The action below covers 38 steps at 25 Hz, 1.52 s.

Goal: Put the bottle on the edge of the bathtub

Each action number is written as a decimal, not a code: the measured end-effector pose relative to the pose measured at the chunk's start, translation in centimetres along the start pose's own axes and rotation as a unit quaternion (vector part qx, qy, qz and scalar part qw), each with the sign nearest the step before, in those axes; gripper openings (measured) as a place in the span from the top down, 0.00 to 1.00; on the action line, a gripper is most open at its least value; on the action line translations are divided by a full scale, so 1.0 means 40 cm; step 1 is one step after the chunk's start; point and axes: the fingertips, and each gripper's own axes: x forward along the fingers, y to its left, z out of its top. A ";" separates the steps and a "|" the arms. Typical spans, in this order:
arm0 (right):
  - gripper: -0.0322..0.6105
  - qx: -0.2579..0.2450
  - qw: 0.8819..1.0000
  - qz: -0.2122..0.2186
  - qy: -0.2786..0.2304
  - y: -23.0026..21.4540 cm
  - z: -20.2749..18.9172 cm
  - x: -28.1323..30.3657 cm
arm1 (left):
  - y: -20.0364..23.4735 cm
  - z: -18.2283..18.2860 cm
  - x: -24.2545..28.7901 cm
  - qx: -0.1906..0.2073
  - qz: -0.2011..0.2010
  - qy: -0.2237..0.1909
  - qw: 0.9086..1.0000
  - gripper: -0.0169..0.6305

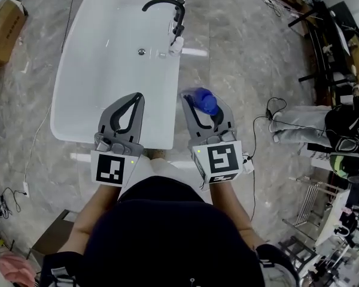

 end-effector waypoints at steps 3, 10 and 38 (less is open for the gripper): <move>0.71 0.004 1.000 -0.003 -0.001 -0.004 0.003 0.015 | 0.011 0.009 0.020 0.005 -0.011 -0.004 1.000 0.97; 0.71 0.011 1.000 -0.013 -0.001 -0.006 -0.002 0.056 | 0.025 -0.002 0.062 0.005 -0.036 -0.007 0.999 0.97; 0.71 0.027 0.998 -0.030 0.053 -0.076 -0.313 0.248 | -0.025 -0.280 0.183 0.011 -0.112 0.023 0.993 0.97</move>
